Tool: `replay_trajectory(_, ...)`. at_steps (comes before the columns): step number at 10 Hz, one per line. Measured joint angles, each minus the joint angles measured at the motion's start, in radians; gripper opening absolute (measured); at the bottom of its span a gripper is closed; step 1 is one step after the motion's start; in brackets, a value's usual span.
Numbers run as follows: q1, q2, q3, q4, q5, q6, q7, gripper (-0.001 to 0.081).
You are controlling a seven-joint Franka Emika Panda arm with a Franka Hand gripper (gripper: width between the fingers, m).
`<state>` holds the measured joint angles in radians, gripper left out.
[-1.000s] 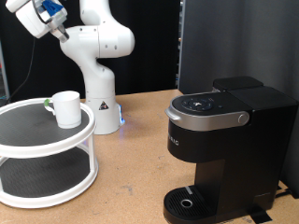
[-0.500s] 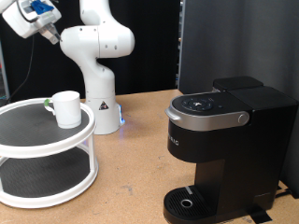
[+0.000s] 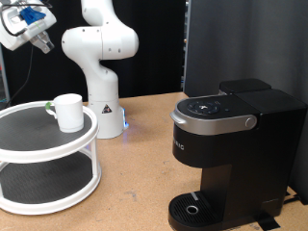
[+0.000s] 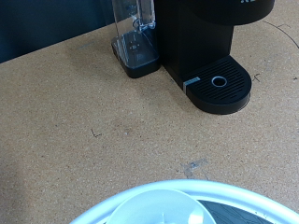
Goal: Make a cup of coffee with the keurig machine
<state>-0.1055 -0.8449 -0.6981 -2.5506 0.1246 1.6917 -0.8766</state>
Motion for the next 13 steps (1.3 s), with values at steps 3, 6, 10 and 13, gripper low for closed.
replay_trajectory(3,-0.001,-0.005,-0.010,0.000,0.004,0.004,-0.011,0.0004)
replay_trajectory(6,-0.001,-0.003,-0.040,0.013,0.003,0.003,-0.033,0.0004)
replay_trajectory(10,0.001,0.002,-0.051,0.018,-0.004,0.009,-0.044,0.0004)
replay_trajectory(13,0.001,0.008,-0.053,0.014,-0.008,0.003,-0.053,0.0004)
